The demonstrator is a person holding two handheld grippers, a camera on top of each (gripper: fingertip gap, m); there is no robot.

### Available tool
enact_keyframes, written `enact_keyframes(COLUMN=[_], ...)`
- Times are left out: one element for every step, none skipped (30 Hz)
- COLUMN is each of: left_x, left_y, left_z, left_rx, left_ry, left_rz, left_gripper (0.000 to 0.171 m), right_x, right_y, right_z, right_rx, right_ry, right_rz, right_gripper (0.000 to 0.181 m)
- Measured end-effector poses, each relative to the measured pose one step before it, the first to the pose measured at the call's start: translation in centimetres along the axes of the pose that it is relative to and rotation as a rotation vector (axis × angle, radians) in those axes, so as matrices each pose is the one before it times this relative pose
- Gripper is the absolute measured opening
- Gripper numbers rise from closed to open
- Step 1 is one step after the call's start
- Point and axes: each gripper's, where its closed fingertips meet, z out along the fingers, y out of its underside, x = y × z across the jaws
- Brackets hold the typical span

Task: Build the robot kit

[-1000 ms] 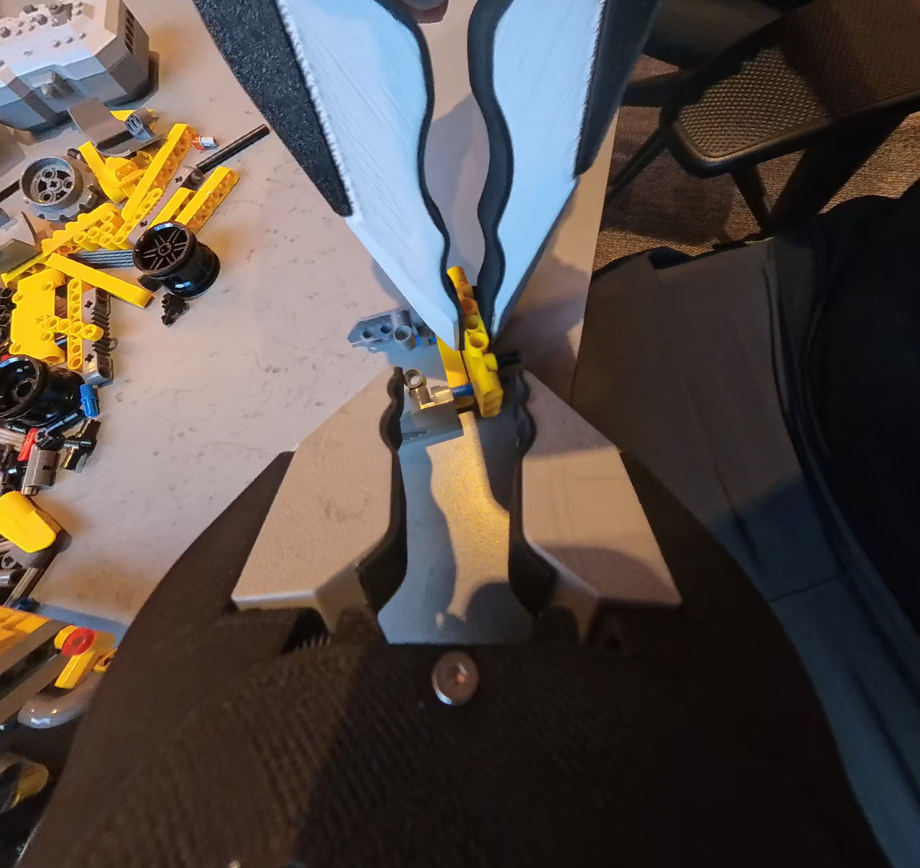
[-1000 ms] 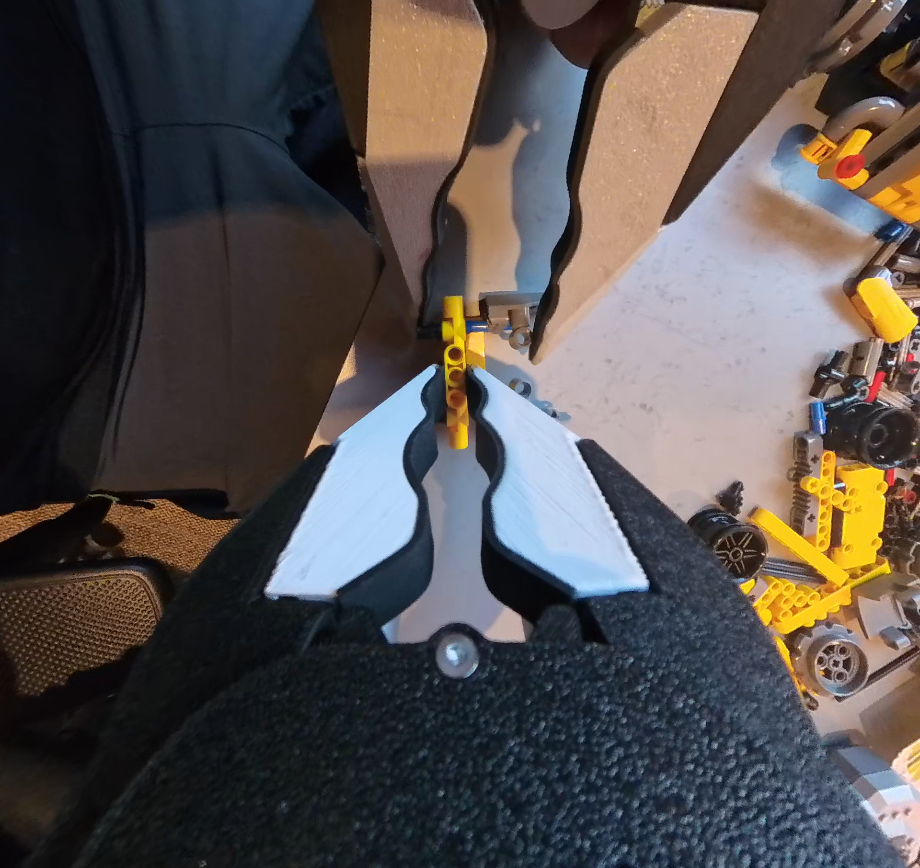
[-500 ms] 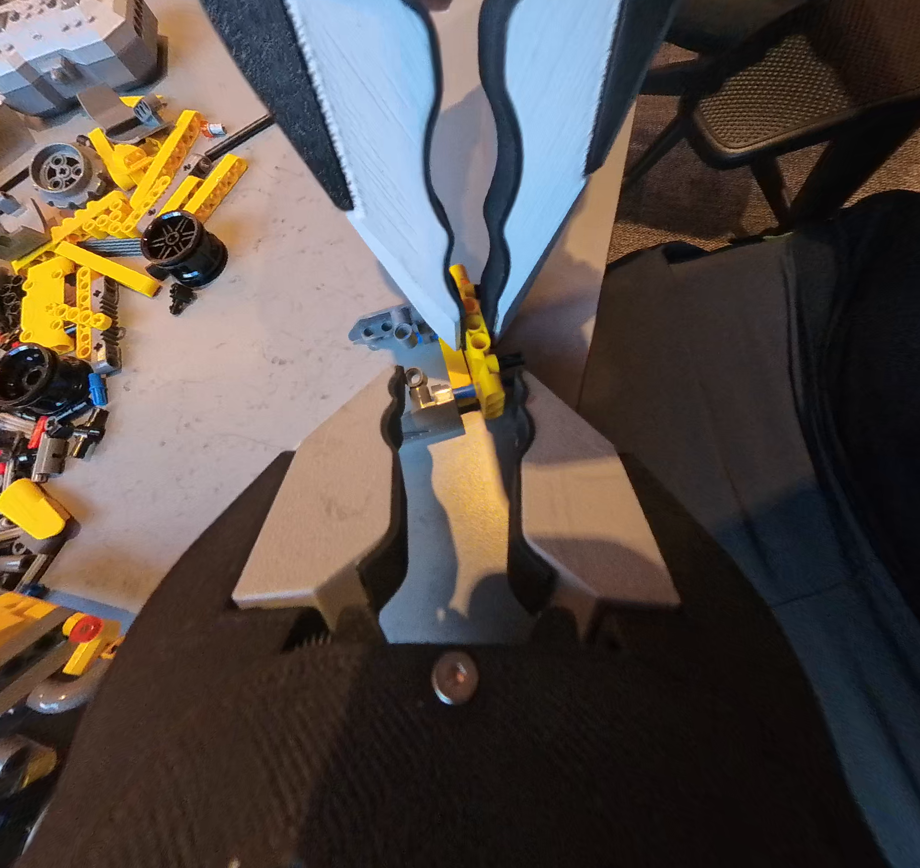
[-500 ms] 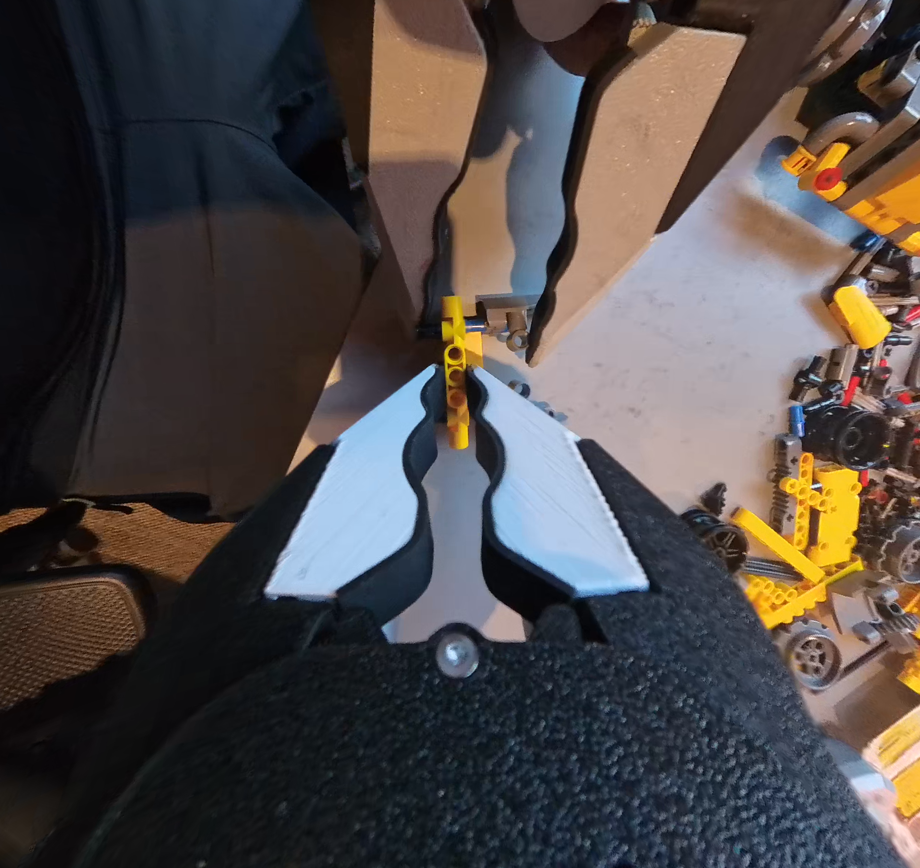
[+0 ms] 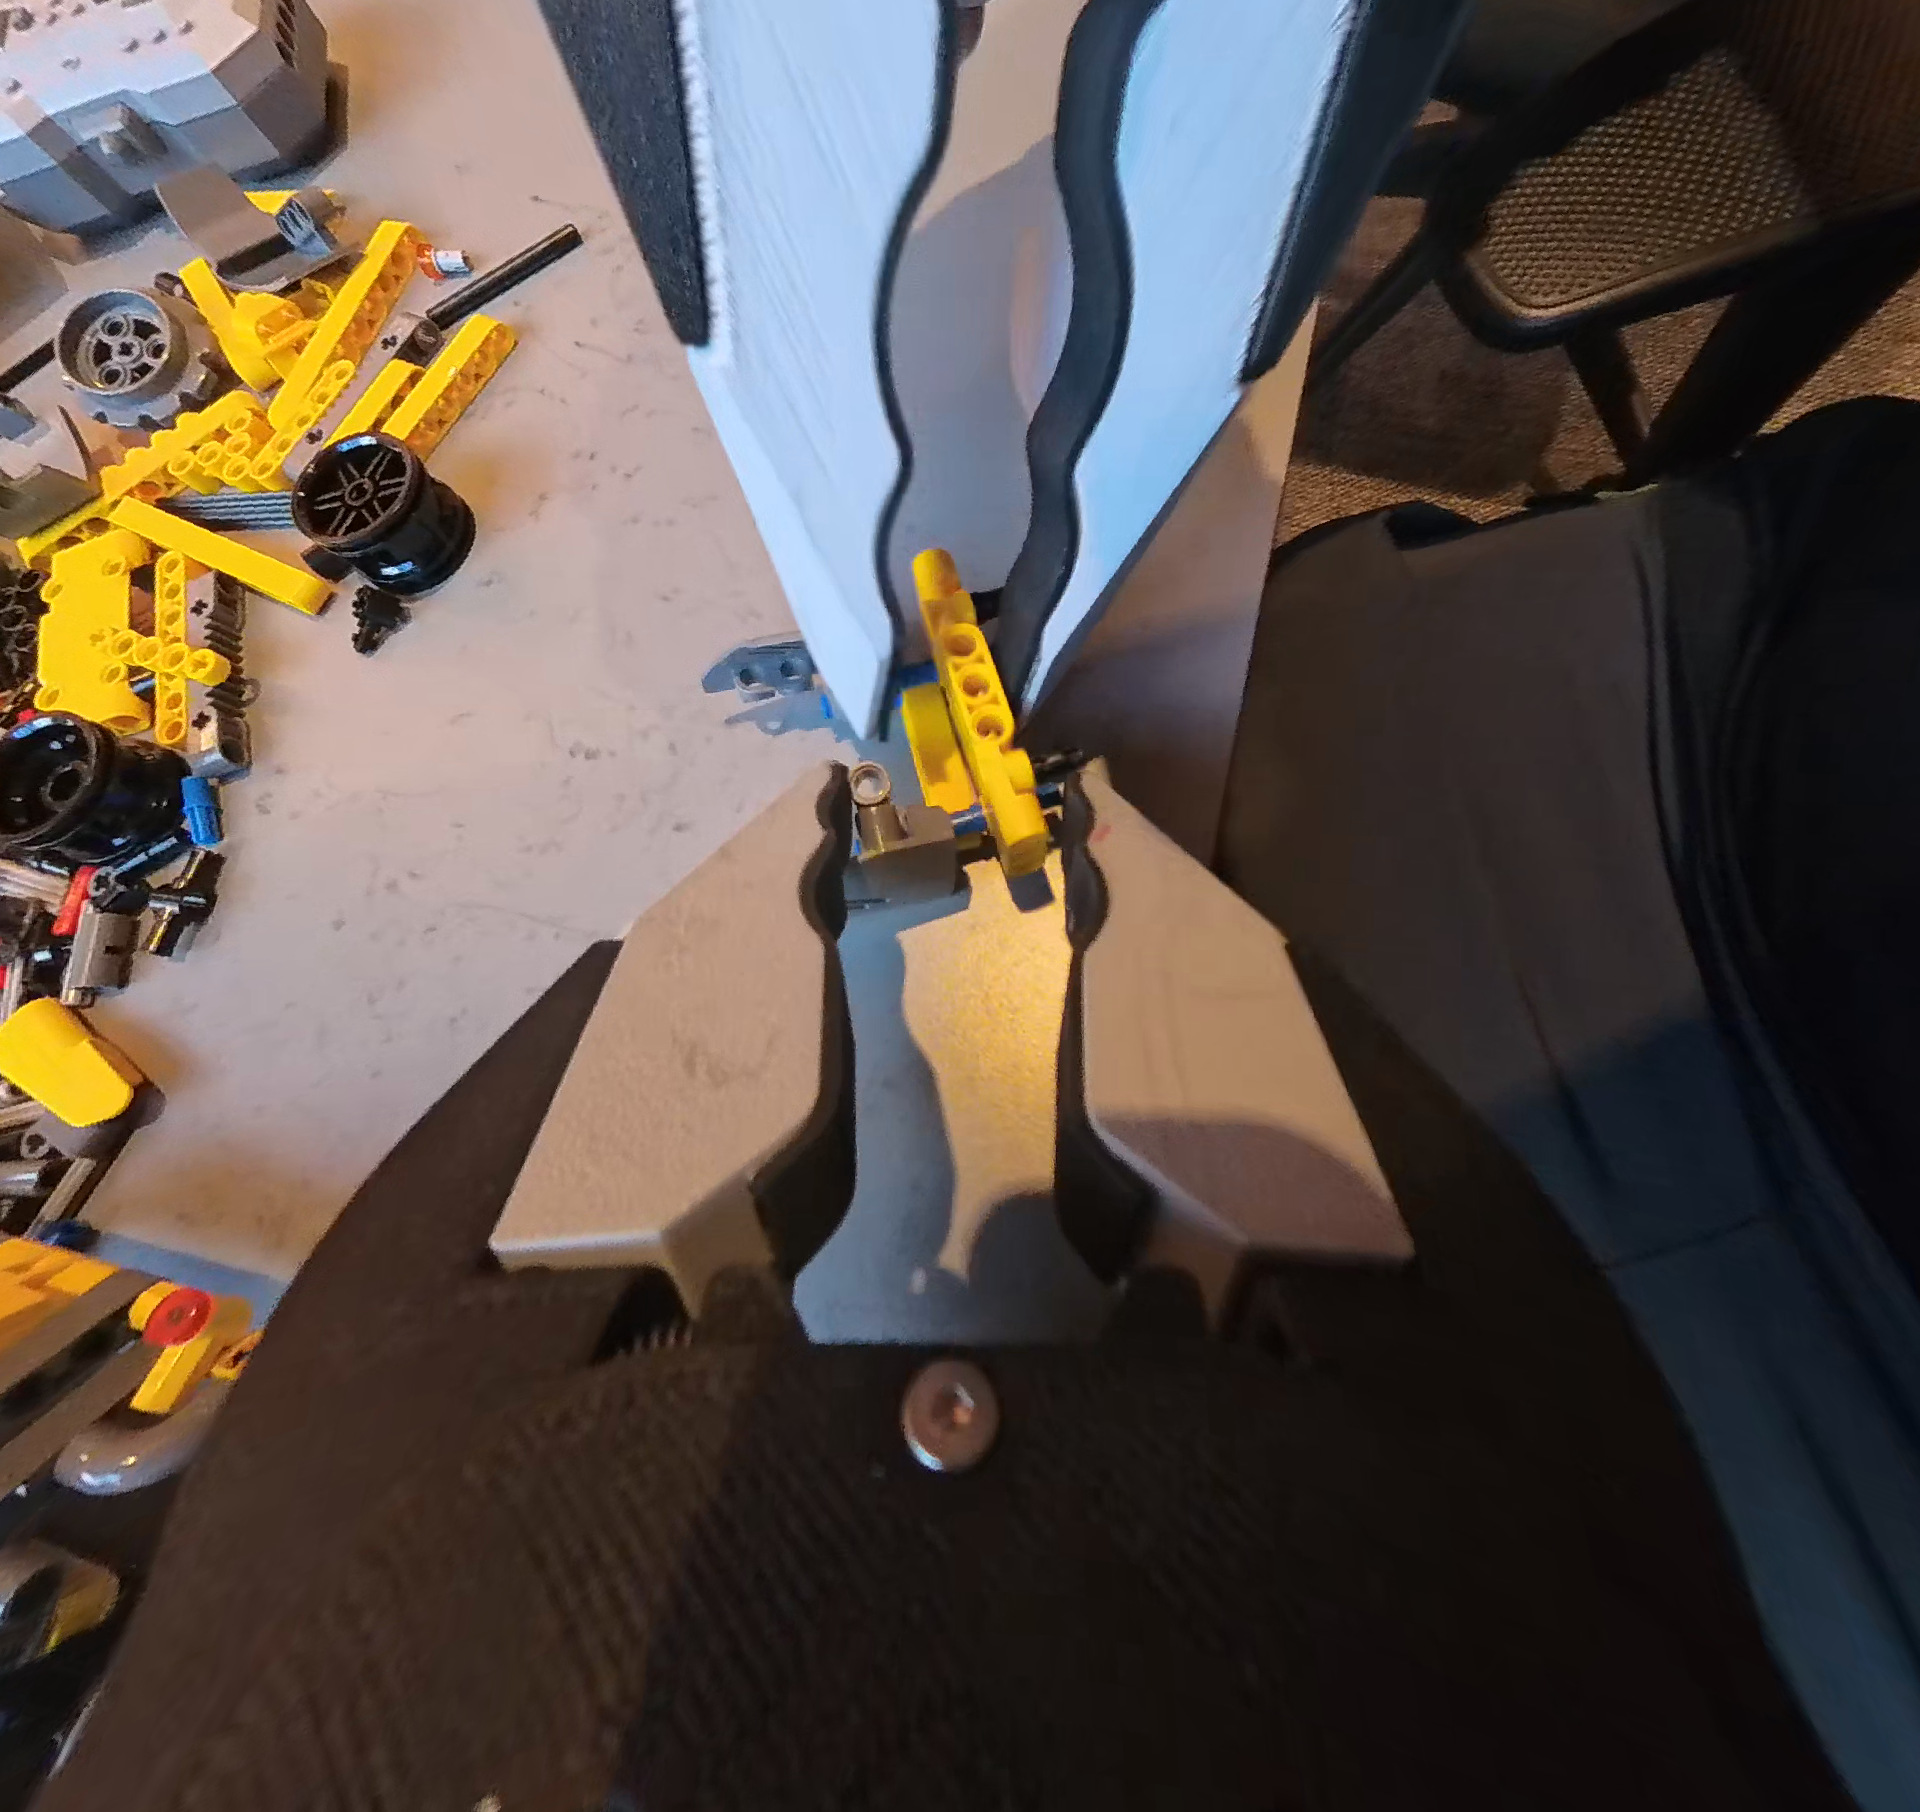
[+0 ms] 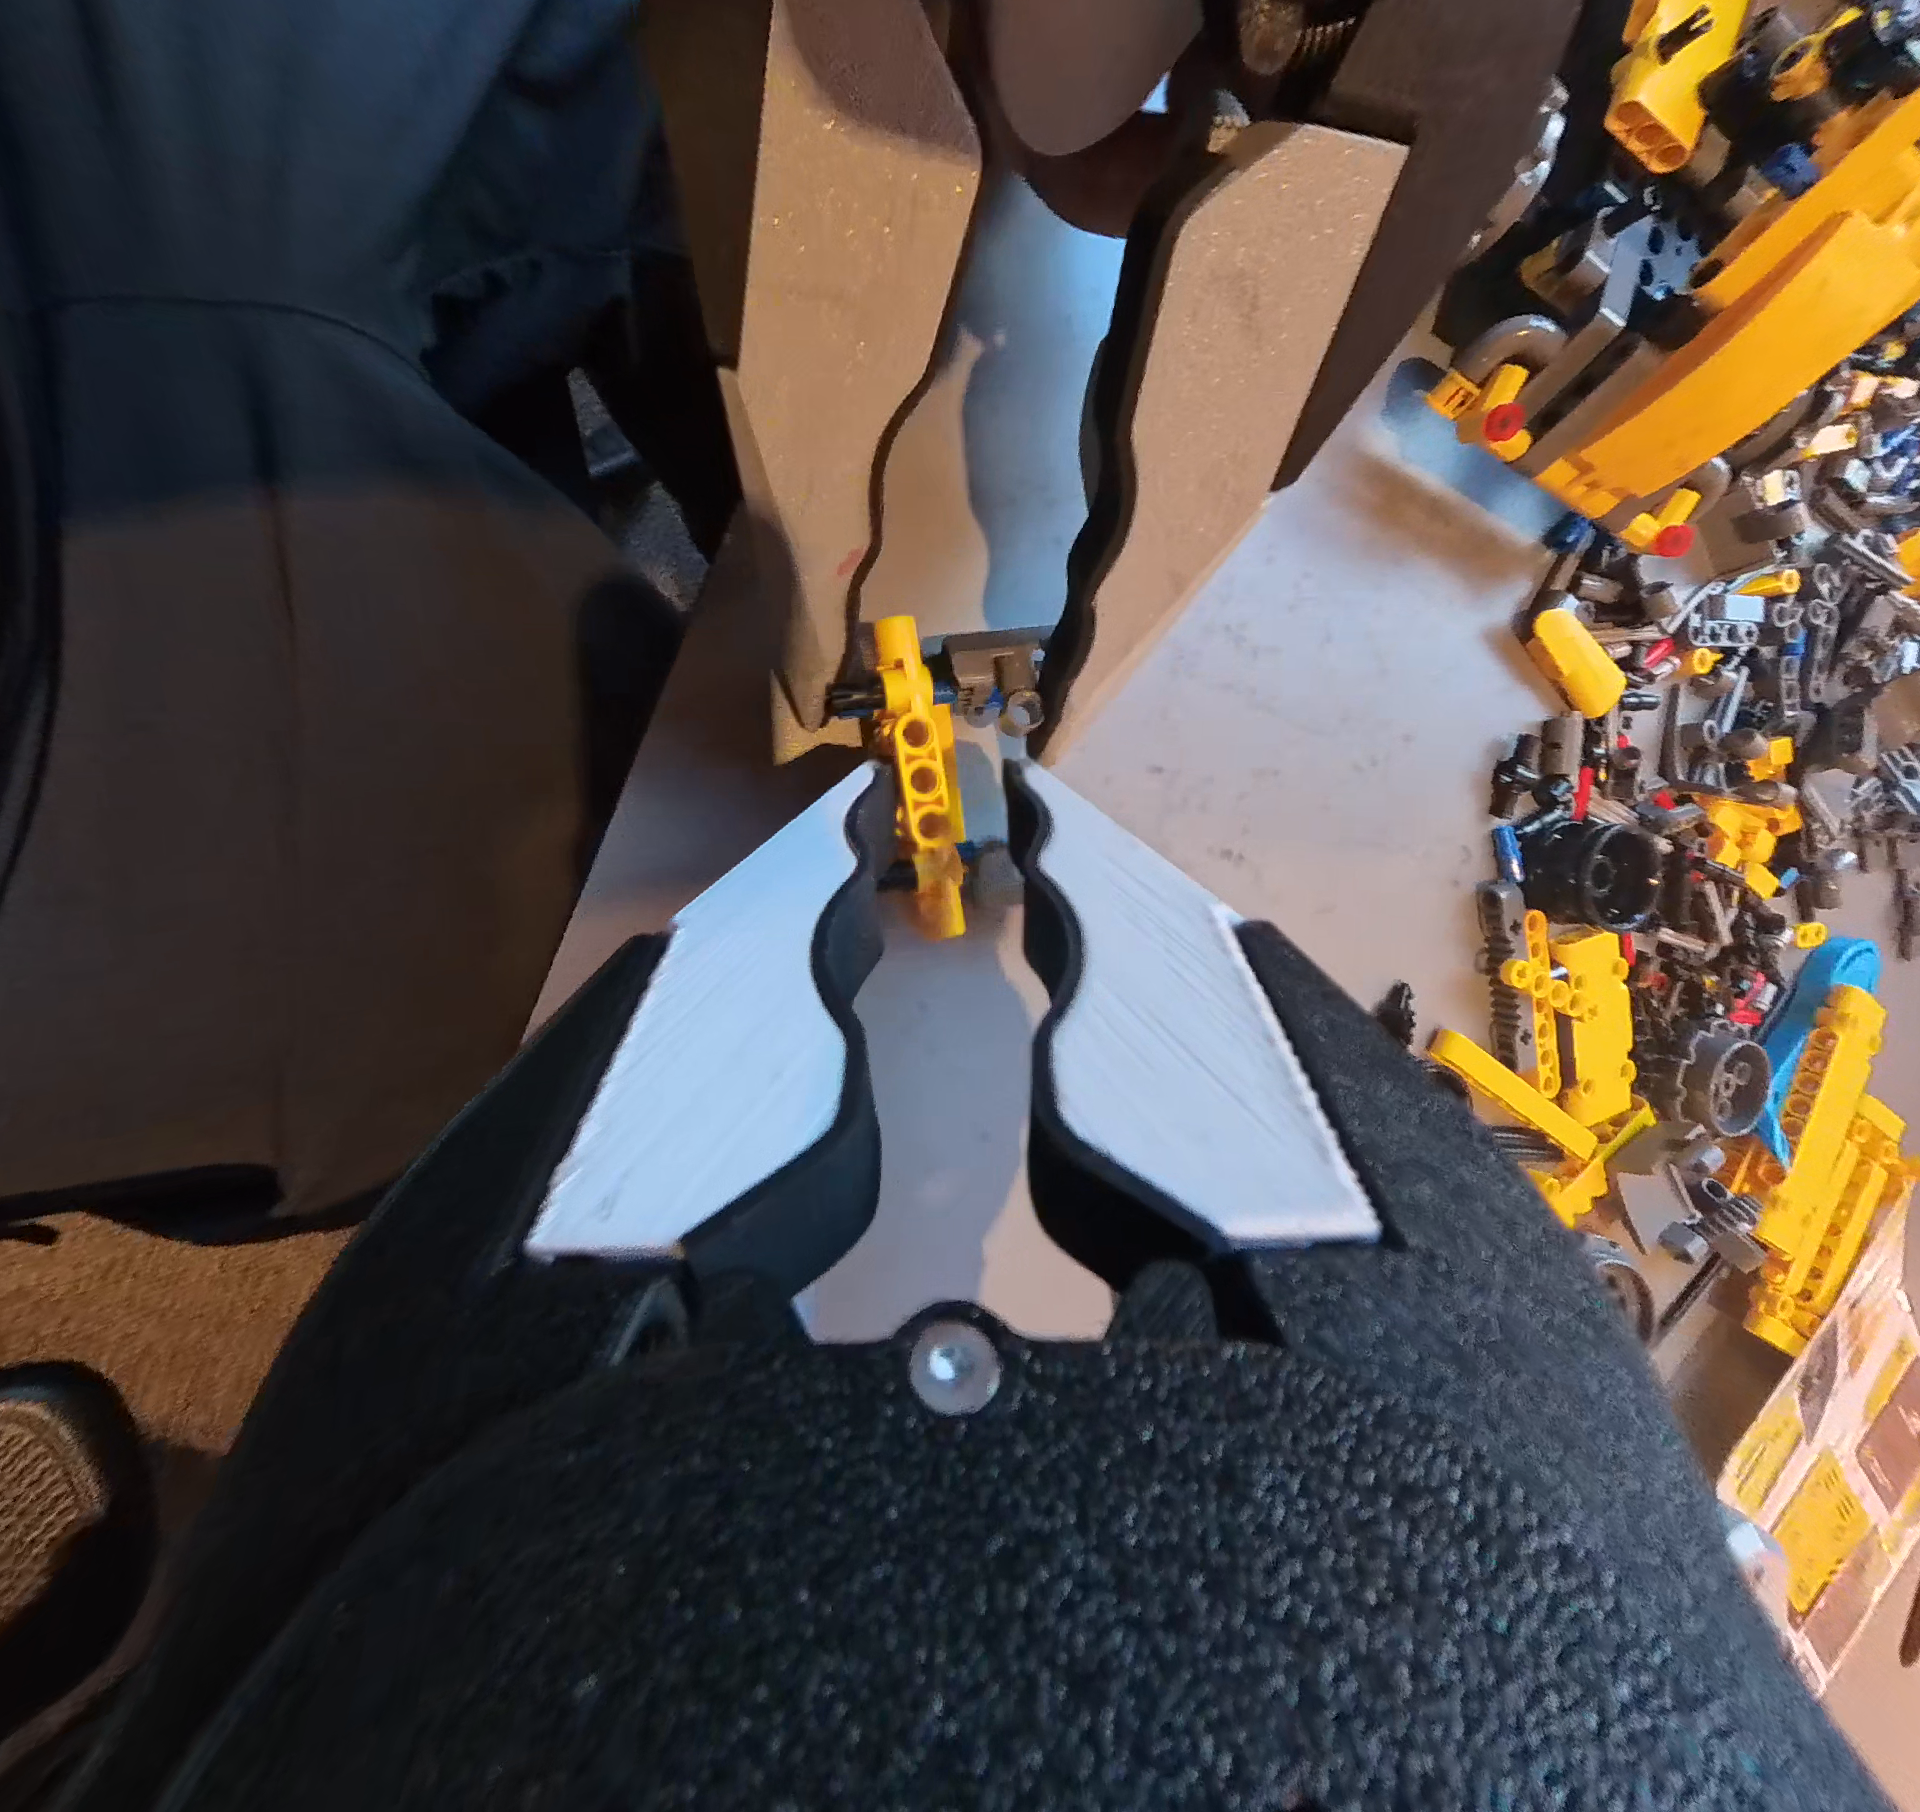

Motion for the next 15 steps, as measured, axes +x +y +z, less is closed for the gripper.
enact_keyframes(left_x=[-0.003,-0.002,-0.024,-0.006,-0.007,-0.045,-0.004,0.003,-0.004,-0.004,-0.008,-0.002,-0.036,-0.039,-0.028], left_y=[0.021,0.033,0.003,-0.009,0.015,0.023,-0.013,-0.023,-0.022,0.006,-0.004,0.008,-0.005,0.005,0.006], left_z=[0.021,0.033,0.029,0.041,0.041,0.048,0.012,0.005,0.004,-0.004,0.007,0.006,-0.006,0.007,0.006], left_rx=[-0.00175,-0.00286,-0.00129,-0.00141,-0.00207,-0.00321,0.00028,0.00072,0.00097,-0.00016,-0.00040,-0.00001,0.00036,-0.00025,-0.00003], left_ry=[0.0031,0.0000,-0.0030,-0.0024,-0.0016,-0.0028,0.0001,0.0005,0.0003,0.0001,-0.0007,-0.0005,-0.0012,-0.0006,0.0004], left_rz=[-0.0035,0.0003,0.0045,0.0049,0.0024,0.0008,0.0011,-0.0004,-0.0010,-0.0004,0.0002,-0.0005,-0.0019,-0.0027,-0.0034], left_gripper=[0.038,0.038,0.038,0.038,0.039,0.039,0.039,0.039,0.039,0.039,0.039,0.039,0.039,0.039,0.039], right_x=[0.225,0.264,0.164,0.044,0.019,0.002,-0.020,0.005,-0.001,-0.038,-0.033,-0.073,-0.080,0.024,0.023], right_y=[-0.038,0.068,0.146,0.173,0.182,0.058,0.021,0.001,0.004,0.012,-0.003,-0.001,0.017,0.038,0.061], right_z=[-0.095,-0.089,-0.023,0.008,0.046,0.025,0.020,0.008,0.015,0.017,0.030,0.028,0.017,0.002,-0.008], right_rx=[0.0100,0.0056,0.0007,-0.0012,-0.0025,0.0024,0.0024,0.0012,0.0013,0.0024,0.0046,0.0059,0.0052,0.0032,0.0002], right_ry=[0.0173,0.0176,0.0077,-0.0010,-0.0037,-0.0051,-0.0097,-0.0103,-0.0111,-0.0141,-0.0138,-0.0151,-0.0152,-0.0078,-0.0068], right_rz=[0.0046,0.0052,0.0058,0.0037,-0.0005,-0.0014,-0.0001,-0.0008,-0.0020,-0.0034,-0.0048,-0.0053,-0.0040,-0.0013,0.0012], right_gripper=[0.026,0.032,0.035,0.036,0.037,0.037,0.037,0.037,0.037,0.036,0.036,0.034,0.032,0.032,0.032])
